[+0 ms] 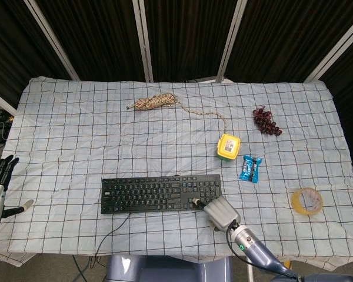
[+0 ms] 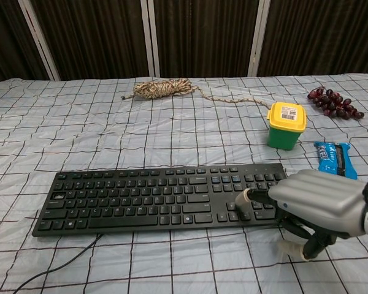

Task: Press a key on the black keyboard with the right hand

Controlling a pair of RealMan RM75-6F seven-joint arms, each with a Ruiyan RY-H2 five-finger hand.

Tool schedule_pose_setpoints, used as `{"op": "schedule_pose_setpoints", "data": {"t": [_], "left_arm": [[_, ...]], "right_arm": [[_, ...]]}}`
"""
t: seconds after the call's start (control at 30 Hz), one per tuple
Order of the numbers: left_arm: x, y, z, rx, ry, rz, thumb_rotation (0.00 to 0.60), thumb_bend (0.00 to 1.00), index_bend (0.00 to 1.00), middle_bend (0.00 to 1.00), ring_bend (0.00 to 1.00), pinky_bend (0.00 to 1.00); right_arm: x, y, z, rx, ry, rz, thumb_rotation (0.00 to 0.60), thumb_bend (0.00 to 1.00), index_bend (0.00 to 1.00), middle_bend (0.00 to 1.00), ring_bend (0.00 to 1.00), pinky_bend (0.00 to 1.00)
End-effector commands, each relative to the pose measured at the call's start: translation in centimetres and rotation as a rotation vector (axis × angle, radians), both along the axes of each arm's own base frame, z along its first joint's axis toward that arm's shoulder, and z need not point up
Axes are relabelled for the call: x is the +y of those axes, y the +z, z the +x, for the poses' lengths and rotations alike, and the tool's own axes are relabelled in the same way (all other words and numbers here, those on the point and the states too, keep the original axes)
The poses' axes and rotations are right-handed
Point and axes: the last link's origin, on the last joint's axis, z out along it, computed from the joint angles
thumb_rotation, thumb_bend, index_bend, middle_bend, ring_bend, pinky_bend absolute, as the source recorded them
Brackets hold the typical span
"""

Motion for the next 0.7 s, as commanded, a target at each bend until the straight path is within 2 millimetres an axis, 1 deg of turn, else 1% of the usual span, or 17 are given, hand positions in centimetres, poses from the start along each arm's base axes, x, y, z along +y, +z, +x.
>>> {"op": "schedule_pose_setpoints", "data": {"t": [0.03, 0.2, 0.27, 0.3, 0.33, 0.4, 0.47, 0.5, 0.53, 0.57, 0.6, 0.63, 0.7], "left_arm": [[0.0, 0.0, 0.0, -0.001, 0.000, -0.001, 0.600, 0.00, 0.00, 0.00, 0.00, 0.00], [-0.1, 0.0, 0.0, -0.001, -0.003, -0.002, 0.600, 0.00, 0.00, 0.00, 0.00, 0.00], [-0.1, -0.1, 0.0, -0.001, -0.004, -0.002, 0.600, 0.00, 0.00, 0.00, 0.00, 0.00], [-0.1, -0.1, 0.1, -0.004, -0.005, -0.004, 0.600, 0.00, 0.00, 0.00, 0.00, 0.00], [-0.1, -0.1, 0.1, -0.005, -0.005, -0.005, 0.600, 0.00, 0.00, 0.00, 0.00, 0.00], [-0.1, -0.2, 0.1, -0.003, -0.006, -0.007, 0.600, 0.00, 0.00, 0.00, 0.00, 0.00], [-0.1, -0.2, 0.1, -0.002, -0.007, -0.006, 0.600, 0.00, 0.00, 0.00, 0.00, 0.00], [-0.1, -0.2, 0.1, -0.002, -0.008, -0.006, 0.600, 0.00, 0.00, 0.00, 0.00, 0.00], [-0.1, -0.2, 0.1, -0.002, -0.010, -0.005, 0.600, 0.00, 0.00, 0.00, 0.00, 0.00], [-0.2, -0.2, 0.2, -0.001, -0.012, -0.004, 0.600, 0.00, 0.00, 0.00, 0.00, 0.00], [-0.2, -0.3, 0.2, 0.002, -0.014, -0.006, 0.600, 0.00, 0.00, 0.00, 0.00, 0.00], [-0.2, -0.3, 0.2, 0.004, -0.016, -0.006, 0.600, 0.00, 0.00, 0.00, 0.00, 0.00], [-0.4, -0.5, 0.3, 0.008, -0.020, -0.009, 0.600, 0.00, 0.00, 0.00, 0.00, 0.00]], "right_arm": [[-0.2, 0.9, 0.2, 0.001, 0.017, -0.028, 0.600, 0.39, 0.11, 0.80, 0.75, 0.66], [-0.5, 3.2, 0.3, -0.022, 0.026, -0.102, 0.600, 0.39, 0.10, 0.80, 0.75, 0.66], [-0.4, 4.4, 0.1, -0.034, 0.030, -0.135, 0.600, 0.39, 0.09, 0.78, 0.72, 0.66], [-0.4, 5.5, -0.3, -0.042, 0.032, -0.170, 0.600, 0.39, 0.08, 0.75, 0.69, 0.64], [-0.2, 6.0, -0.6, -0.047, 0.032, -0.181, 0.600, 0.39, 0.06, 0.70, 0.64, 0.61], [0.1, 7.2, -1.2, -0.062, 0.027, -0.211, 0.600, 0.38, 0.03, 0.55, 0.50, 0.53], [0.5, 8.2, -1.7, -0.076, 0.021, -0.237, 0.600, 0.35, 0.00, 0.33, 0.30, 0.40], [0.6, 8.6, -2.0, -0.082, 0.018, -0.248, 0.600, 0.34, 0.00, 0.27, 0.23, 0.35], [0.9, 9.4, -2.5, -0.092, 0.012, -0.271, 0.600, 0.31, 0.00, 0.20, 0.14, 0.27], [1.2, 10.4, -3.2, -0.102, -0.003, -0.304, 0.600, 0.28, 0.00, 0.13, 0.07, 0.22], [1.8, 11.7, -4.0, -0.118, -0.016, -0.347, 0.600, 0.25, 0.00, 0.10, 0.04, 0.20], [2.2, 12.5, -4.6, -0.125, -0.025, -0.372, 0.600, 0.21, 0.00, 0.06, 0.01, 0.17], [2.9, 14.2, -5.9, -0.148, -0.053, -0.435, 0.600, 0.14, 0.00, 0.02, 0.00, 0.14]]}}
